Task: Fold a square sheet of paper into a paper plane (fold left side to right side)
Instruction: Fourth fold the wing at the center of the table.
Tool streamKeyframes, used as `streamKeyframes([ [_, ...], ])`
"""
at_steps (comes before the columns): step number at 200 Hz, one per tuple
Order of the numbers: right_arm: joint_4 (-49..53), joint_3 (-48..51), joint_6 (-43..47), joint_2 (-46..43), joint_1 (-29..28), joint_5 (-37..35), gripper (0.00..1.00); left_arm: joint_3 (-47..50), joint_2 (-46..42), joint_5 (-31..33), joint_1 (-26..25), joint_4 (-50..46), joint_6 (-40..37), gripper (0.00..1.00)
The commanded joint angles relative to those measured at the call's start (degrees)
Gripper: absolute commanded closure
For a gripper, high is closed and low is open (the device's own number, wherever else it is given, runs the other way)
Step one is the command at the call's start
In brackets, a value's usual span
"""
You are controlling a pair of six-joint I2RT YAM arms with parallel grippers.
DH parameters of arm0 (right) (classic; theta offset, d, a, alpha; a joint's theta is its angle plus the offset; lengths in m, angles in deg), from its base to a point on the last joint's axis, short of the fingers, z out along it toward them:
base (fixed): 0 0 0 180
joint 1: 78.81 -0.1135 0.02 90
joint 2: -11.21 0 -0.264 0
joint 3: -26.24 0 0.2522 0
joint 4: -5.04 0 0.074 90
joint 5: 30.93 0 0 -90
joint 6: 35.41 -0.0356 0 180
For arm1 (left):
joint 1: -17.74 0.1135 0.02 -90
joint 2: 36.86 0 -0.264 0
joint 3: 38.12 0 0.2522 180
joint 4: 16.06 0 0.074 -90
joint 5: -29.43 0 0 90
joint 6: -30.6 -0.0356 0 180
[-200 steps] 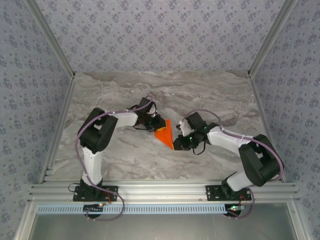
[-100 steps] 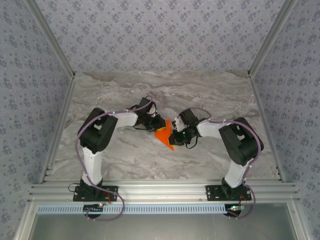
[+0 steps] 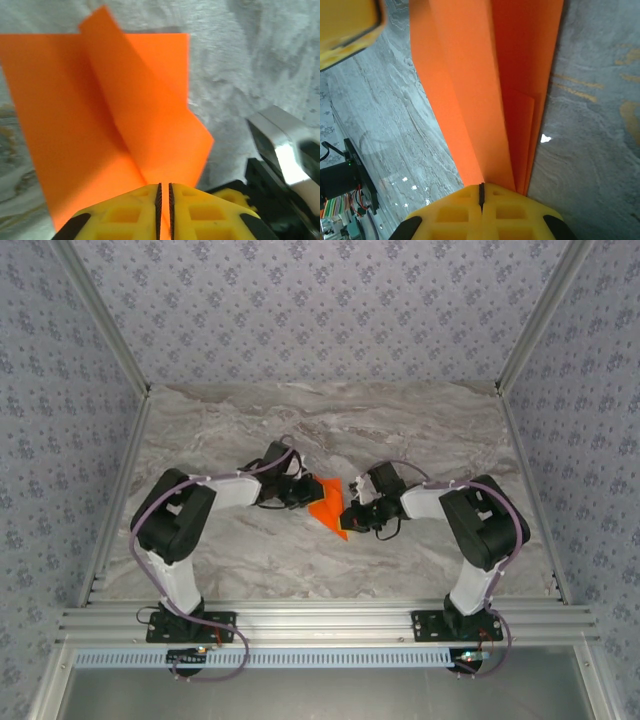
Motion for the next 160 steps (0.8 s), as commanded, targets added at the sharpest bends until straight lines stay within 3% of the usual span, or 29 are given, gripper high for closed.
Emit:
streamKeyframes([
  [1, 6.9, 3.28, -0.08, 3.73, 0.94, -8.62, 1.0, 1.13, -1.22, -3.35, -1.83, 6.94, 0.94, 0.9],
  [55, 7.62, 2.77, 0.36, 3.85, 1.0, -8.68, 1.0, 0.88, 3.4, -3.95, -4.69, 11.01, 3.35, 0.97],
  [160, 13.1, 1.65, 1.88, 3.99, 0.83, -12.06, 1.0, 4.86, 8.84, -0.17, -5.99, 17.09, 10.27, 0.99],
])
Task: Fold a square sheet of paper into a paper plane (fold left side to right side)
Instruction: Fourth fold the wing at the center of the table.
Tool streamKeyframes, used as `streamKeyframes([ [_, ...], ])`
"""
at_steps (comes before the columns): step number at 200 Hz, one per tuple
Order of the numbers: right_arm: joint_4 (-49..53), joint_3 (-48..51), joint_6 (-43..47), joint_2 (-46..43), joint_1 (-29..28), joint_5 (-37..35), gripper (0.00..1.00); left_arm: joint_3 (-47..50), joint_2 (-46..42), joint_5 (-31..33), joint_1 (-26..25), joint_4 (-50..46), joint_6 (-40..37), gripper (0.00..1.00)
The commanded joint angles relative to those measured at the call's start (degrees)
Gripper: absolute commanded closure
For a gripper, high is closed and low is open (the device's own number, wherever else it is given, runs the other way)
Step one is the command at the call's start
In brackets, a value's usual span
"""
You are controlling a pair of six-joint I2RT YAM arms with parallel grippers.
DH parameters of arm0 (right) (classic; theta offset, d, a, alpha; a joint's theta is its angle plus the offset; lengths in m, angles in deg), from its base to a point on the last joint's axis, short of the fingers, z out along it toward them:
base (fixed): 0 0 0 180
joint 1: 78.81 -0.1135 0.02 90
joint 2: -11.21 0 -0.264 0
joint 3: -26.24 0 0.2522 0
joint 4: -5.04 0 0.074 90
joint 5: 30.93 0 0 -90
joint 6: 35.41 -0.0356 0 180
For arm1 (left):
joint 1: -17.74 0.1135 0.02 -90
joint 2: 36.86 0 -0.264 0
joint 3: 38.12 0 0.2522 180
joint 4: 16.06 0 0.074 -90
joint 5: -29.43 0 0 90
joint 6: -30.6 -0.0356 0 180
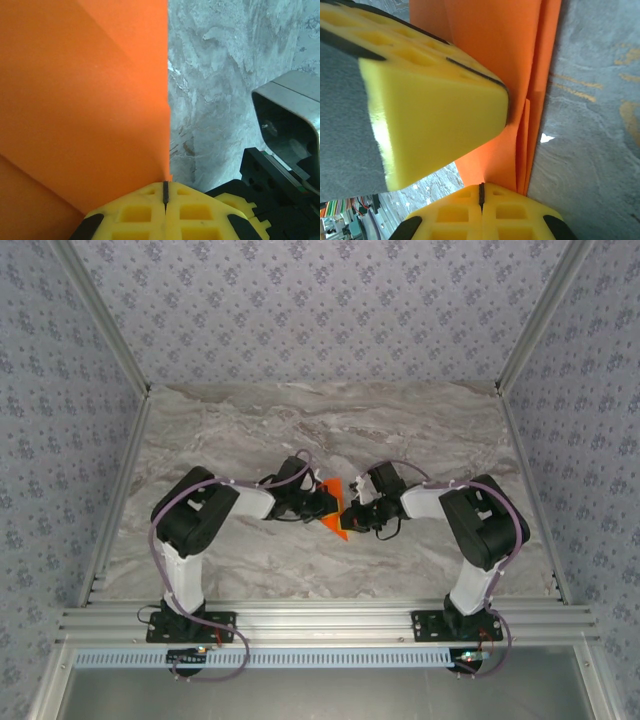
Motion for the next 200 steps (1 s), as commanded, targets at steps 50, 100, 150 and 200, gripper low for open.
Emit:
streamKeyframes([
  [50, 17.33, 0.85, 3.34, 3.74, -0.18, -16.39, 1.0, -2.8, 2.73, 8.58, 0.82, -10.19, -3.91, 1.0],
  [100, 17.91, 0.9, 3.37, 4.11, -0.77, -16.94, 1.0, -6.45, 3.15, 11.55, 4.21, -14.73, -8.63, 1.0],
  [150, 17.73, 1.03, 3.23, 4.02, -1.24, -16.14, 1.0, -11.47, 6.47, 10.26, 9.16, -14.59, -12.52, 1.0],
  [200, 17.61, 1.55, 3.03, 3.47, -1.44, -15.45, 1.0, -15.62, 9.86, 7.92, 15.34, -15.17, -14.25, 0.99],
])
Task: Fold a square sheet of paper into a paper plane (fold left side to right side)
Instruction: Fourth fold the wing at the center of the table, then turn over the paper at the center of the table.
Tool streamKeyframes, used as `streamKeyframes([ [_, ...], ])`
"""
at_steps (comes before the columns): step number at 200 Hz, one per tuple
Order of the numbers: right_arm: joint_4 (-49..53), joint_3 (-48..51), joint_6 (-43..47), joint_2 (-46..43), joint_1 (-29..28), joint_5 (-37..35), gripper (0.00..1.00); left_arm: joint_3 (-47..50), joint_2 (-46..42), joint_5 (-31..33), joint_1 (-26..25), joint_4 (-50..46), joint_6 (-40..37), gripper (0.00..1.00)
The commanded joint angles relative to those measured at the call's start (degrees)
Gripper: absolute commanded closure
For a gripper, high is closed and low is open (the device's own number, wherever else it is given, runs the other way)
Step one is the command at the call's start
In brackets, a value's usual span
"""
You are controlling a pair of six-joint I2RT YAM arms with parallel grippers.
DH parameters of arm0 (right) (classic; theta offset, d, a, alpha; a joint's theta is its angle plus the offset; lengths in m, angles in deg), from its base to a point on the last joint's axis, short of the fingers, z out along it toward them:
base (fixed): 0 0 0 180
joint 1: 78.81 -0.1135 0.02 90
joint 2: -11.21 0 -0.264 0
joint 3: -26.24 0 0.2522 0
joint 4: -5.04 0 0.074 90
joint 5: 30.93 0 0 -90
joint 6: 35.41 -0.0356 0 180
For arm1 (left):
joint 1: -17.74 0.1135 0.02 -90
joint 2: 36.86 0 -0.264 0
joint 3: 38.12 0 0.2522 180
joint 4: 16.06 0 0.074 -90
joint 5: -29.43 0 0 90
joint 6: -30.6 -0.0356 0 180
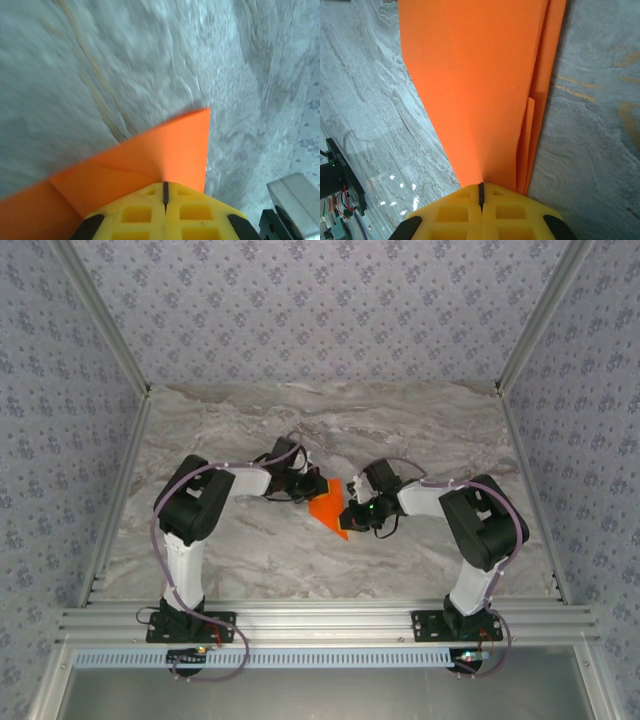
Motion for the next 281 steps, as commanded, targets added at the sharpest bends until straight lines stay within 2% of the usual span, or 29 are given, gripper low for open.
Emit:
streamKeyframes([
  [1, 11.99, 4.22, 1.17, 3.58, -0.22, -11.88, 1.0, -2.4, 3.98, 8.73, 5.9, -1.03, -4.05, 0.99],
  [61, 10.01, 4.4, 0.61, 2.29, -0.58, -10.3, 1.0, -4.23, 5.83, 5.78, 10.28, 1.69, -3.93, 0.97],
  [78, 7.12, 4.42, 0.2, 1.38, -0.71, -8.2, 1.0, -3.99, 4.05, 4.38, 10.83, 2.74, -3.46, 0.93],
  [97, 3.54, 3.74, -0.55, -0.11, -0.97, -6.1, 0.99, -3.37, -0.23, 3.86, 11.4, 2.12, -3.93, 0.84],
  [122, -2.22, 2.75, -1.5, -3.46, -1.2, -4.82, 0.84, 0.55, -8.08, 3.97, 11.98, 2.39, -3.77, 0.73],
  [150, -9.63, 4.44, -3.39, -10.32, -1.15, -7.07, 0.67, 8.74, -16.71, 4.14, 11.34, 4.52, -1.18, 0.62],
  [182, -10.65, 7.78, -3.2, -20.24, -1.01, -14.43, 0.46, 16.14, -21.97, 5.35, 6.54, 6.77, 2.22, 0.56],
  [216, -7.8, 12.25, -3.26, -32.41, -0.85, -23.85, 0.29, 16.49, -20.26, 7.68, 1.51, 7.06, 4.44, 0.55],
  [238, -5.54, 14.43, -3.56, -39.45, -0.72, -26.19, 0.25, 14.05, -16.5, 7.48, -0.41, 7.09, 4.7, 0.55],
  [281, 0.51, 14.86, -3.04, -47.05, -0.55, -26.53, 0.24, 10.32, -11.32, 8.02, -2.13, 6.46, 5.42, 0.55],
])
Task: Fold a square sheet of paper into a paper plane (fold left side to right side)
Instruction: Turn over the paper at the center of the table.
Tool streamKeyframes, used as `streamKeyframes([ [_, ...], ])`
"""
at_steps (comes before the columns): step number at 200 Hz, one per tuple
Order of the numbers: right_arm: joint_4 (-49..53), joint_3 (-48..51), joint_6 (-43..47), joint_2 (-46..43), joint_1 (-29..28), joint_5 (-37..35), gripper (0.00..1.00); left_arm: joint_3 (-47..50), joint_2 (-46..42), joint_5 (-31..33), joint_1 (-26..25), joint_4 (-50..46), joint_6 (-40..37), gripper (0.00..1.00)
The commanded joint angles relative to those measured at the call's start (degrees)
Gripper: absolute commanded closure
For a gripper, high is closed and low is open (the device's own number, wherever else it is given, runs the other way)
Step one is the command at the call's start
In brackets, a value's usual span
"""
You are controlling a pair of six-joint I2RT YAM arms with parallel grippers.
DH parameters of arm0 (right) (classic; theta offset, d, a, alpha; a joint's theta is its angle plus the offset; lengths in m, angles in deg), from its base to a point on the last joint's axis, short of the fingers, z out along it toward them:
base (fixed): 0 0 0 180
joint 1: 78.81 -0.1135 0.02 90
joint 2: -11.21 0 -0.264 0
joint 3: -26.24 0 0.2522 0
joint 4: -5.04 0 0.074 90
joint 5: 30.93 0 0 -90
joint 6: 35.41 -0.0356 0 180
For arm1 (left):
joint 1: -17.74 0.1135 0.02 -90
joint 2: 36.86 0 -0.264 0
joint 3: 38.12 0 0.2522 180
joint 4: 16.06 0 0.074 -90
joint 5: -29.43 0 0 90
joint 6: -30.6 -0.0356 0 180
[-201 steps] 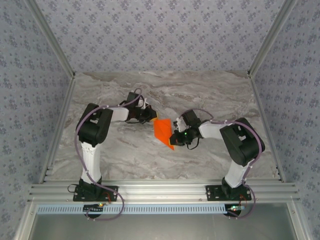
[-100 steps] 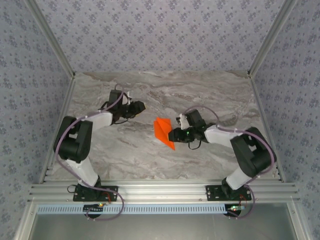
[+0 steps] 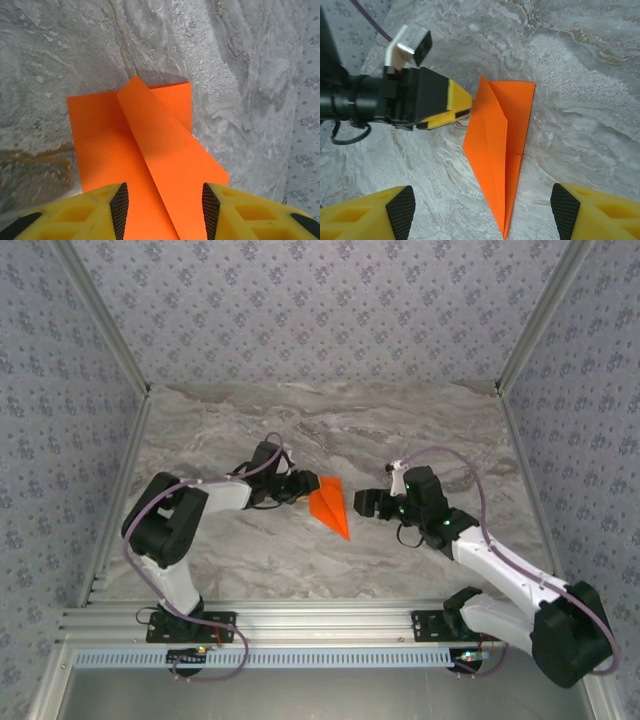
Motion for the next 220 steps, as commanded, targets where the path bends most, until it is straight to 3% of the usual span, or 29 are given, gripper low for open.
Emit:
streamKeyframes([
  [1, 5.29, 0.74, 0.08, -3.27, 0.35, -2.51, 0.24, -2.78, 1.8, 1.33, -0.62, 0.4, 0.78, 0.55],
  [82, 8.56, 0.19, -0.61, -8.34, 3.76, 2.93, 0.2, -6.89, 8.07, -1.23, -1.58, 2.95, 2.6, 0.56],
  [109, 8.56, 0.31, -1.8, -9.54, 6.7, 8.49, 0.13, -8.71, 9.43, -2.91, -1.73, 4.67, 3.14, 0.63],
  [125, 8.32, 0.72, -2.25, -9.87, 8.54, 12.19, 0.08, -9.03, 9.28, -3.4, -1.76, 6.03, 3.63, 0.72],
  [141, 6.51, 1.74, -3.43, -9.75, 11.12, 17.02, 0.0, -9.07, 7.57, -3.11, -1.73, 6.26, 3.18, 0.82],
  [171, -2.94, 5.91, -8.87, -9.2, 17.22, 28.07, 0.0, -9.16, 1.95, -2.89, -1.6, 5.19, 1.71, 0.95],
  [194, -10.85, 8.16, -11.69, -7.34, 20.78, 35.43, 0.0, -9.99, -4.08, -3.19, -1.33, 3.26, 1.39, 1.0],
  [220, -17.53, 7.63, -12.37, -1.36, 20.82, 43.14, 0.0, -12.46, -10.95, -3.56, -1.08, -1.1, 0.87, 1.0],
])
